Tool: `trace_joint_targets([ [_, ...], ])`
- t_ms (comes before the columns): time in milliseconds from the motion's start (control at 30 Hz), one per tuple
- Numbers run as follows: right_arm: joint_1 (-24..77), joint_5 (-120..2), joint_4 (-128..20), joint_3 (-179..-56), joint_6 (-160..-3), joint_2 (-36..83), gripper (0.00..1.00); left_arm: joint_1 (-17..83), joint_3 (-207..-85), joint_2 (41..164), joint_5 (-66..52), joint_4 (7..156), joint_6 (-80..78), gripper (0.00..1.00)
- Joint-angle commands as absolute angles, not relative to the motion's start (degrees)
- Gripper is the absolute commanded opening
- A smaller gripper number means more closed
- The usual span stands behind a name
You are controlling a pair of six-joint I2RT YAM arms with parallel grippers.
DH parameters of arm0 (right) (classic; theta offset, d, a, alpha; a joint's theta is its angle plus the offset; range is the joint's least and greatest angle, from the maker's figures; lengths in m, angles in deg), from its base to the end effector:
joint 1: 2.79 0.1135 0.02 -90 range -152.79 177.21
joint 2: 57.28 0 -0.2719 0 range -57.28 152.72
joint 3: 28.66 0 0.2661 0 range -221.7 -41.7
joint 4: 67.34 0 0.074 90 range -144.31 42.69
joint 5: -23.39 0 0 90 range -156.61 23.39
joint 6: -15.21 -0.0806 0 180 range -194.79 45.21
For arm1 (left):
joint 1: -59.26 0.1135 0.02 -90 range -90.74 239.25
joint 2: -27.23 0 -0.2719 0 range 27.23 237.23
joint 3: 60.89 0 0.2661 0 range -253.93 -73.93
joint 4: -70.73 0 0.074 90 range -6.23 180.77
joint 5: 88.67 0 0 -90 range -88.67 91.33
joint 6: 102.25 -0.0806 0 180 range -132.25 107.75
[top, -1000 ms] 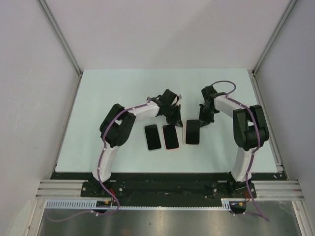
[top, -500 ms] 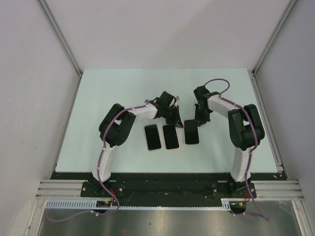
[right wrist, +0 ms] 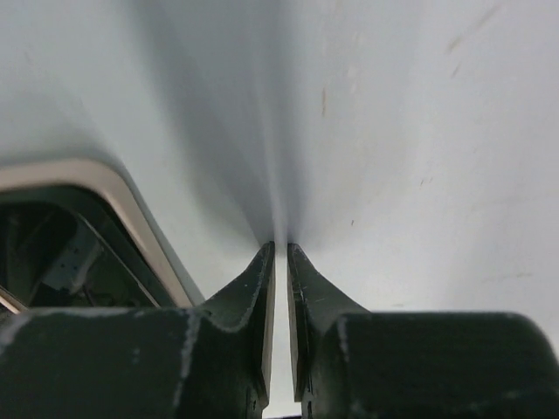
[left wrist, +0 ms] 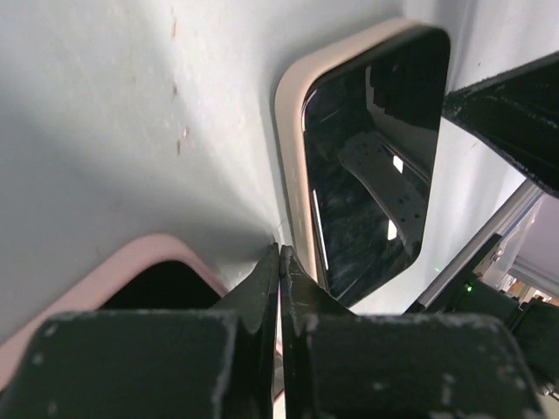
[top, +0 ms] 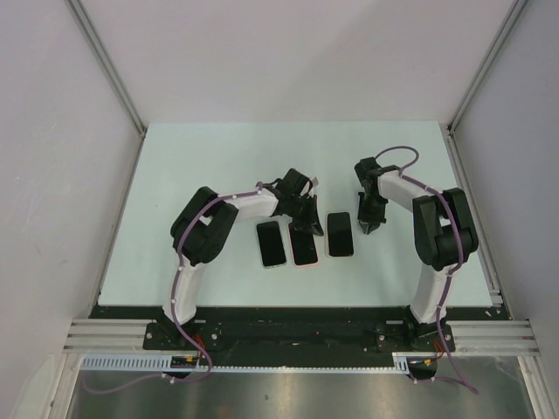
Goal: Put the phone into the phone case
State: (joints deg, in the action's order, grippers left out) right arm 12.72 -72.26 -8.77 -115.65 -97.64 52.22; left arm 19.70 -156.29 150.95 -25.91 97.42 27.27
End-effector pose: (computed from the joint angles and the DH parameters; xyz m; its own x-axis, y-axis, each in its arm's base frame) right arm 0.3688 0.0941 0.1156 -0.9748 0.1305 -0.1807 0.1380 0.9900 -0.0294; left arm 0.3533 -0.3397 0.0941 -0.9763 0.0727 -0.2037 0.1910 0.7318 -0.6542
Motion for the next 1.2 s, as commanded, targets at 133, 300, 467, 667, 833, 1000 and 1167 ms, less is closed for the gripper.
trace_joint_targets([
  [133,16.5,-73.2,-6.0,-109.9,-98.3,46.2,0.14,18.9,-152.5,145.5,-25.8,98.8,25.9,0.01],
  [300,19.6,-71.5,-6.2,-108.8,-100.1,44.0,0.14,17.0,-151.1,145.2,-26.3,97.5,26.9,0.01],
  [467,23.7,-70.3,-8.4,-108.8,-103.4,44.7,0.13,14.3,-151.4,146.1,-26.2,96.3,29.3,0.01],
  [667,24.5,-70.9,-8.2,-108.5,-104.2,44.5,0.13,13.0,-149.3,144.3,-25.6,94.8,31.3,0.01],
  [833,22.1,-72.7,-7.3,-107.4,-103.4,40.8,0.14,13.1,-150.3,143.4,-23.7,98.1,30.9,0.04],
  [1000,14.5,-74.2,-7.4,-104.8,-100.9,35.4,0.17,13.9,-151.6,141.5,-22.6,99.7,30.0,0.09],
  [1167,12.9,-71.6,-10.0,-102.7,-98.9,29.1,0.18,14.8,-154.1,141.6,-21.4,101.3,28.6,0.13],
])
